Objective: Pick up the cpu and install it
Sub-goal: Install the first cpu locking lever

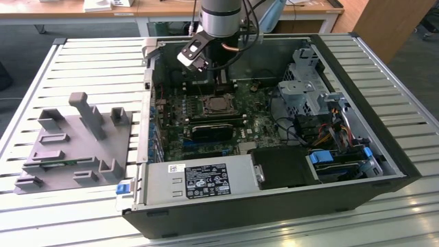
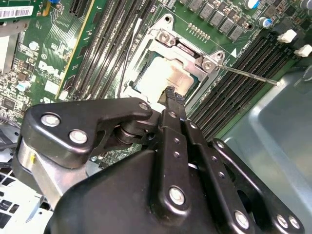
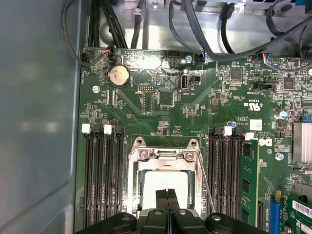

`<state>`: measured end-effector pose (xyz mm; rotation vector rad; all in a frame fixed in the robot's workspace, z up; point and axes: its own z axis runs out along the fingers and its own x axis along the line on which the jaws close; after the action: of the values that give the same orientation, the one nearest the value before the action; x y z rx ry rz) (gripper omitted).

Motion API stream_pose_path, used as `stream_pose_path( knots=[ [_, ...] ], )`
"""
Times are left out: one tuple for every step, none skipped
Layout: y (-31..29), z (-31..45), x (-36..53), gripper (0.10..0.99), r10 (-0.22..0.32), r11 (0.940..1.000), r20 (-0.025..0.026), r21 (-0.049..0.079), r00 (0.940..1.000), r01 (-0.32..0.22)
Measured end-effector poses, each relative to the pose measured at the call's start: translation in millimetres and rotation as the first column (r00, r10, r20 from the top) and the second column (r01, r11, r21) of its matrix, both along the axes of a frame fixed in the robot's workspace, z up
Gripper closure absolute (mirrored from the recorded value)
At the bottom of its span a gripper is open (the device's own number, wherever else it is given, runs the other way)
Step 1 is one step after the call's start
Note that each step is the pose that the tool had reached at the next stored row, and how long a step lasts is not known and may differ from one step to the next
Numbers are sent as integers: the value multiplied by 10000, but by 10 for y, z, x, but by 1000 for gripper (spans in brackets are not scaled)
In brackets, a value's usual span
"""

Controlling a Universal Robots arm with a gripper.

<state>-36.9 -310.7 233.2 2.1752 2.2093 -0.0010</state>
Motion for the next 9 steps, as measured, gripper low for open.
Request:
stream_pose_path(
  knots=[
    [0,9,0,980,0,10000,0,0,10000,0],
    [0,21,0,980,0,10000,0,1,10000,0],
    [0,38,0,980,0,10000,0,0,10000,0],
    [0,55,0,980,0,10000,-1,0,10000,0],
    [0,72,0,980,0,10000,-1,0,10000,0],
    [0,90,0,980,0,10000,-1,0,10000,0],
    [0,110,0,980,0,10000,-2,-1,10000,0],
    [0,133,0,980,0,10000,-2,0,10000,0],
    [0,158,0,980,0,10000,-1,1,10000,0]
  ],
)
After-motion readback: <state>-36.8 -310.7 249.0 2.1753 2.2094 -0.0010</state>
